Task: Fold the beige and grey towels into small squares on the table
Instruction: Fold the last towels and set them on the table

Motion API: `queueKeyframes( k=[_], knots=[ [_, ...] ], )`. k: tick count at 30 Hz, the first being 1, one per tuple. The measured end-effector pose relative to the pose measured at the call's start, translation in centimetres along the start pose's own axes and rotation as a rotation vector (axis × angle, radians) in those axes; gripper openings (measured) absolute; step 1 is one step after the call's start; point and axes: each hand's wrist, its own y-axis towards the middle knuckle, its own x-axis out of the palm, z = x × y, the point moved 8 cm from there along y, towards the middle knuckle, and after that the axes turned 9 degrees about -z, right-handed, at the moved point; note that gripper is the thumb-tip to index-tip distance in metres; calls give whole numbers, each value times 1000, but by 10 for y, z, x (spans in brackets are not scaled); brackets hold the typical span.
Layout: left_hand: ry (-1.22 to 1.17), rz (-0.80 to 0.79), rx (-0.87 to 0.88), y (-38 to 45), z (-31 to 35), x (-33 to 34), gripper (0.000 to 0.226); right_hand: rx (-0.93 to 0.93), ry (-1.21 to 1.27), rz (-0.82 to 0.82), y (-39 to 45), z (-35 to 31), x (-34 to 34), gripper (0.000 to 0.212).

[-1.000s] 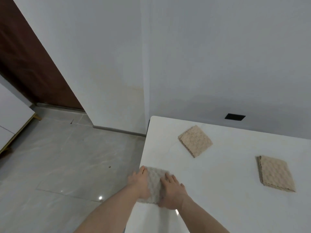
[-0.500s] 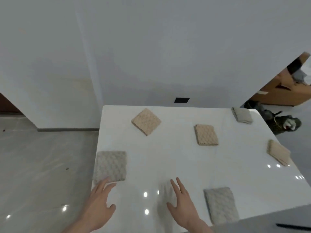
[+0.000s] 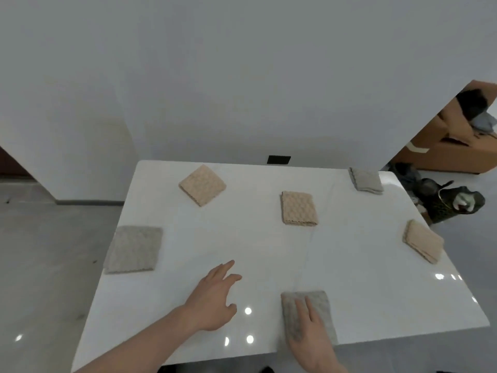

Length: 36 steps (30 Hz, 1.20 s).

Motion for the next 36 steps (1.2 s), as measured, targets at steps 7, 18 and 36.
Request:
queueKeyframes(
  k=[7,18,36],
  knots=[
    [-119,33,-134,-3,67,71,69,-90,-143,-64,14,70,-14,89],
    [-97,-25,-209,-15,82,127,70,-18,-215,-328,34,90,8,104],
    [218,-322,-98,78,136,185,64,-122,-356,-411,29,113,-2,95]
  ],
)
